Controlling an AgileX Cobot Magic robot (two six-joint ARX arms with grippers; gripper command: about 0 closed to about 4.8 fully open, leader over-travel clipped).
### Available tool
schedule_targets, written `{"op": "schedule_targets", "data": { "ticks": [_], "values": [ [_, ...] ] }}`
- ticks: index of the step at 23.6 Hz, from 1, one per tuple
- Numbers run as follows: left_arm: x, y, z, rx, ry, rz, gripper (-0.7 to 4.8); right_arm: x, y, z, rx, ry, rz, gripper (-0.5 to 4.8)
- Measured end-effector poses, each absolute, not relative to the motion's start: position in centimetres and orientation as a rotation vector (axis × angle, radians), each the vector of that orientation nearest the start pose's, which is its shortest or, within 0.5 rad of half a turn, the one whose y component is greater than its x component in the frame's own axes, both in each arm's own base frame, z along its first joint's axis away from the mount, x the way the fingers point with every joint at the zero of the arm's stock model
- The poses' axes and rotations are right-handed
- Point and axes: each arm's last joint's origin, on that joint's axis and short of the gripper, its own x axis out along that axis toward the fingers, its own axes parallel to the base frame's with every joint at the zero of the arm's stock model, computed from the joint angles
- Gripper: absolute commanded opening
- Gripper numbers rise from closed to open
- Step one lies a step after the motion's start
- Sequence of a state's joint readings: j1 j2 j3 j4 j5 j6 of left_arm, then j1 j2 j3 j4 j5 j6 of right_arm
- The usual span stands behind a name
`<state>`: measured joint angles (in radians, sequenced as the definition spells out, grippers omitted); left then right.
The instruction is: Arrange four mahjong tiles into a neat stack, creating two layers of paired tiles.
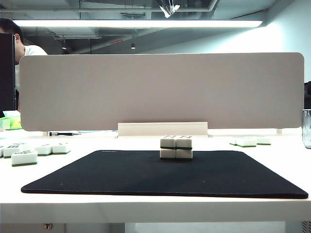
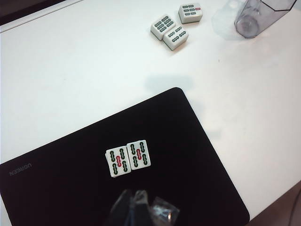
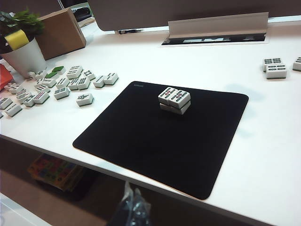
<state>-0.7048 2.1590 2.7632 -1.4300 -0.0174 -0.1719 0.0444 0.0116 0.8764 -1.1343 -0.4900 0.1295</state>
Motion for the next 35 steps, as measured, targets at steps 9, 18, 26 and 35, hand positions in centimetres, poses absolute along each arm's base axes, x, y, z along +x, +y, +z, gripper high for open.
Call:
{"op": "schedule_targets", "data": {
  "ticks": [9,18,26,35],
  "values": [
    [30.6,-25.9,44.0,0.156,0.834,-0.582,0.03,-4.1,1.2,30.7,0.186,0.301,0.514,-0.01],
    [29.9,-24.3,44.2,0.218,0.652,-0.373,0.03,-4.1,1.2,30.7,0.186,0.301,0.514,-0.01],
    [25.7,-15.4,41.3,0.131,0.399,-0.138,0.03,-4.1,1.2,30.7,0.186,0.301,0.514,-0.01],
    [20.8,-7.2,35.6,0.066,0.402,0.055,0.03,-4.1,1.2,30.7,0.186,0.301,0.514,-0.01]
  ]
}}
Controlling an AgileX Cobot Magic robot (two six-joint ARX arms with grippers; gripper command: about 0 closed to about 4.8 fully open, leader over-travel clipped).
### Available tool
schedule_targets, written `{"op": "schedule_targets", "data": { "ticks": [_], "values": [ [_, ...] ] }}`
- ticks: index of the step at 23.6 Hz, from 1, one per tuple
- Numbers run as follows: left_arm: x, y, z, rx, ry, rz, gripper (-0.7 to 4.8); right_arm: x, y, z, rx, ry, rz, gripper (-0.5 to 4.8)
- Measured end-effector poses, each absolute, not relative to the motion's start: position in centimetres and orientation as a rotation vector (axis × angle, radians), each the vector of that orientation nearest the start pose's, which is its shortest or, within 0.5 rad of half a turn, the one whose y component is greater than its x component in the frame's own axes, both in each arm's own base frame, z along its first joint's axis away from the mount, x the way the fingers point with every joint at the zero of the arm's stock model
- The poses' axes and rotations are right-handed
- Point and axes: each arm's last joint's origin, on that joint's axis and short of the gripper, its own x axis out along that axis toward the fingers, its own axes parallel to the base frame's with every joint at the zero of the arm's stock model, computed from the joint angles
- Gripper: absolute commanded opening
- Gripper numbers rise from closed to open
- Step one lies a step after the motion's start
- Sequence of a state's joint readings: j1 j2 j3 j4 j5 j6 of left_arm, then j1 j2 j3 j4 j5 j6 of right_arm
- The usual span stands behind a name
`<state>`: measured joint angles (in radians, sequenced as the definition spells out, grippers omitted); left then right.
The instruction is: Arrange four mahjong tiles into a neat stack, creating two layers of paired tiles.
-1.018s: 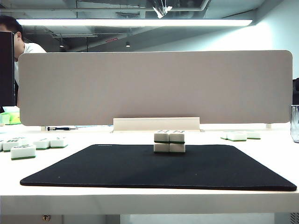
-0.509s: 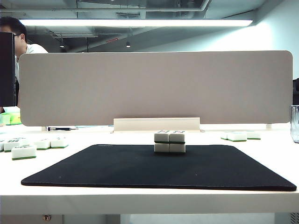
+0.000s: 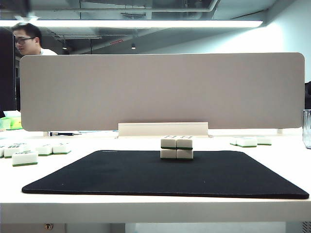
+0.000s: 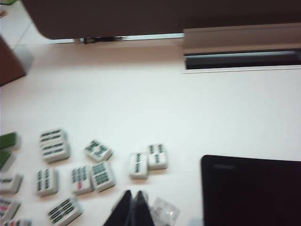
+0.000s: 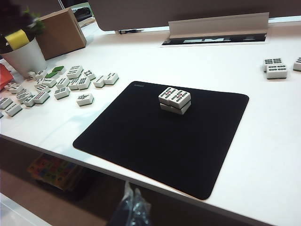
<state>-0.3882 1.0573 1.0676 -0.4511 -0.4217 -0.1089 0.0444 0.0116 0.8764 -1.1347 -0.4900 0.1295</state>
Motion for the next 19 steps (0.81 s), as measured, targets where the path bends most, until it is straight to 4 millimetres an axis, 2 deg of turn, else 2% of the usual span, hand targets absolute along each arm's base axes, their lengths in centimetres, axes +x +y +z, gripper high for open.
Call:
{"op": "schedule_targets", "data": {
  "ticks": [1,2,3,6,11,12,19],
  "values": [
    [20.3,-6.6,35.0,0.062,0.4,0.071,0.03,-4.1,1.2,30.7,0.186,0.3,0.514,-0.01],
    [19.0,-5.4,33.3,0.055,0.402,0.108,0.03,-4.1,1.2,30.7,0.186,0.301,0.514,-0.01],
    [18.4,-4.9,32.3,0.051,0.399,0.124,0.03,-4.1,1.2,30.7,0.186,0.3,0.514,-0.01],
    [15.2,-2.9,27.8,0.013,0.329,0.174,0.03,-4.1,1.2,30.7,0.186,0.301,0.514,-0.01],
    [13.3,-1.3,22.6,-0.088,0.211,0.236,0.03,-4.1,1.2,30.7,0.186,0.3,0.514,-0.01],
    [12.7,-0.6,20.7,-0.115,0.182,0.241,0.03,-4.1,1.2,30.7,0.186,0.301,0.514,-0.01],
    [11.3,0.4,16.8,-0.142,0.127,0.216,0.03,-4.1,1.2,30.7,0.186,0.3,0.513,-0.01]
  ]
}}
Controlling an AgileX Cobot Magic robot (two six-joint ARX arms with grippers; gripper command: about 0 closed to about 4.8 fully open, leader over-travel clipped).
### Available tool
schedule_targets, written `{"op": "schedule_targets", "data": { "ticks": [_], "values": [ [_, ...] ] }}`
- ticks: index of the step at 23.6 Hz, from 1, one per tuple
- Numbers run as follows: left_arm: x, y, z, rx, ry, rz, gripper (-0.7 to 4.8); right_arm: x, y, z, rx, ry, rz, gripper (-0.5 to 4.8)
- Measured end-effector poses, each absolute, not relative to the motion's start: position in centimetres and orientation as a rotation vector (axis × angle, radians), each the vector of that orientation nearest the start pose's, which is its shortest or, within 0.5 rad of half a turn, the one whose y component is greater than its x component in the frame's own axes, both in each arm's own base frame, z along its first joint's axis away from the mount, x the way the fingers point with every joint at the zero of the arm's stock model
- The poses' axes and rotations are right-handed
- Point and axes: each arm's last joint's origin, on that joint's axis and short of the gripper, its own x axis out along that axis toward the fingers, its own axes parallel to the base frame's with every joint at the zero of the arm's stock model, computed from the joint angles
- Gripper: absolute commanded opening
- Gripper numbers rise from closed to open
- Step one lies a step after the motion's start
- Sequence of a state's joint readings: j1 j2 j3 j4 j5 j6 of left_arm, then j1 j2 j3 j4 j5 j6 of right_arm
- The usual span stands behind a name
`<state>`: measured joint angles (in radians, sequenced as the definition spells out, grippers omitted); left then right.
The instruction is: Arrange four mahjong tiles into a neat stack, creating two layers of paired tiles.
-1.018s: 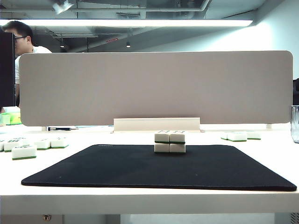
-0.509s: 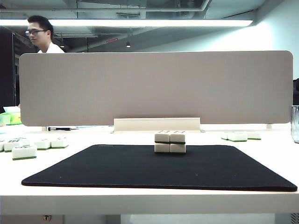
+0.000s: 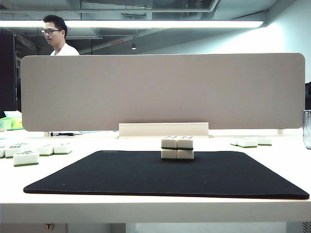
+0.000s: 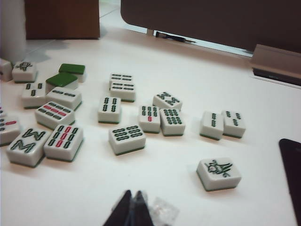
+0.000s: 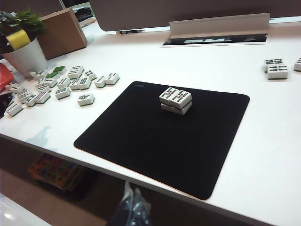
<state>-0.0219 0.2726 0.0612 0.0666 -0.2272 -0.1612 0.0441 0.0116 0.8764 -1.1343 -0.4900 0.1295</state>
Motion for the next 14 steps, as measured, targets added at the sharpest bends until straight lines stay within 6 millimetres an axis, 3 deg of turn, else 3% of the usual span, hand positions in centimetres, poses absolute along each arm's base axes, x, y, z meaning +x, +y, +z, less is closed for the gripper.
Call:
{"op": "schedule_targets", "data": {
  "ticks": [5,14],
  "values": [
    [10.81,0.47,15.32,-0.135,0.126,0.219,0.03,-4.13,1.18,30.71,0.186,0.3,0.514,-0.01],
    [10.14,0.47,15.63,-0.091,0.087,0.211,0.03,-4.13,1.18,30.71,0.186,0.301,0.514,-0.01]
  ]
}}
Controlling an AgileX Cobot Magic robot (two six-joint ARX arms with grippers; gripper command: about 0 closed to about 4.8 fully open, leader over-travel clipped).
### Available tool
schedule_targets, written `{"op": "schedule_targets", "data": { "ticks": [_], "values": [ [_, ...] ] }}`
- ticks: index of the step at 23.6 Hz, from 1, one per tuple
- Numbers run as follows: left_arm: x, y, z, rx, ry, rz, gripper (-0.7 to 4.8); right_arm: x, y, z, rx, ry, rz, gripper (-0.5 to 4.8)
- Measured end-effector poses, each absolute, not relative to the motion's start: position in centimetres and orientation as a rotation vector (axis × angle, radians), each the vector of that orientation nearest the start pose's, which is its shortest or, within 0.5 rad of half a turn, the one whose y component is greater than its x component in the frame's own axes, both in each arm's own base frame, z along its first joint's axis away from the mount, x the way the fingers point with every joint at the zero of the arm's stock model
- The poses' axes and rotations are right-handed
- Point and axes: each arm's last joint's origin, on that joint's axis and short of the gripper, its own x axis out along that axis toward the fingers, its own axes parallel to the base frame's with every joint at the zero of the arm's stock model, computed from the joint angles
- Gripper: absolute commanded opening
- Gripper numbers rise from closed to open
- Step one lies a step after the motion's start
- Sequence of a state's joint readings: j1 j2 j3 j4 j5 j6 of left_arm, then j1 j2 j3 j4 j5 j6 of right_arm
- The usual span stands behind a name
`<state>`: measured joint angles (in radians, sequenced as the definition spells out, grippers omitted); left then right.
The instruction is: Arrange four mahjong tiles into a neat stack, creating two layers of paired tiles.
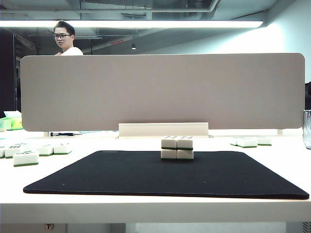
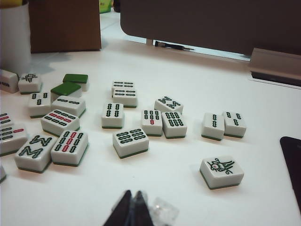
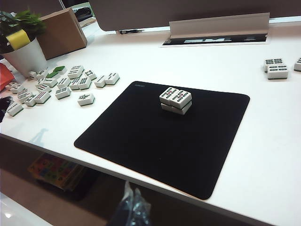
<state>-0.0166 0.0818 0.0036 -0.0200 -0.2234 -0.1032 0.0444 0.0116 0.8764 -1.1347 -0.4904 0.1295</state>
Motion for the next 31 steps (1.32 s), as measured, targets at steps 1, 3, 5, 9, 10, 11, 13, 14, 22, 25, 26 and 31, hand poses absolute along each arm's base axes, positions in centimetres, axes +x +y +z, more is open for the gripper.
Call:
{"op": "schedule_targets", "data": {
  "ticks": [1,3,5,9,10,11,13,14,22,25,26,31],
  "values": [
    [10.07,0.48,15.61,-0.086,0.088,0.212,0.03,-4.13,1.18,30.71,0.186,0.301,0.514,-0.01],
    [9.9,0.48,15.42,-0.078,0.105,0.211,0.03,-4.13,1.18,30.71,0.186,0.301,0.514,-0.01],
    [9.71,0.47,15.19,-0.072,0.124,0.208,0.03,-4.13,1.18,30.71,0.186,0.301,0.514,-0.01],
    [9.6,0.25,14.97,-0.044,0.155,0.13,0.03,-4.13,1.18,30.71,0.186,0.3,0.514,-0.01],
    [9.6,0.17,14.94,-0.028,0.159,0.101,0.03,-4.13,1.18,30.71,0.186,0.301,0.514,-0.01],
    [9.6,0.06,14.91,0.001,0.167,0.059,0.03,-4.13,1.18,30.71,0.186,0.301,0.514,-0.01],
    [9.59,-0.06,14.9,0.042,0.171,0.014,0.03,-4.13,1.18,30.71,0.186,0.301,0.514,-0.01],
    [9.59,-0.07,14.9,0.045,0.171,0.012,0.03,-4.13,1.18,30.71,0.186,0.3,0.514,-0.01],
    [9.59,-0.08,14.9,0.044,0.17,0.008,0.03,-4.13,1.18,30.71,0.186,0.301,0.514,-0.01],
    [9.59,-0.08,14.9,0.044,0.17,0.008,0.03,-4.13,1.18,30.71,0.186,0.301,0.514,-0.01],
    [9.59,-0.08,14.9,0.044,0.17,0.008,0.03,-4.13,1.18,30.71,0.186,0.301,0.514,-0.01],
    [9.59,-0.08,14.9,0.044,0.17,0.008,0.03,-4.13,1.18,30.71,0.181,0.299,0.514,-0.01]
  ]
}}
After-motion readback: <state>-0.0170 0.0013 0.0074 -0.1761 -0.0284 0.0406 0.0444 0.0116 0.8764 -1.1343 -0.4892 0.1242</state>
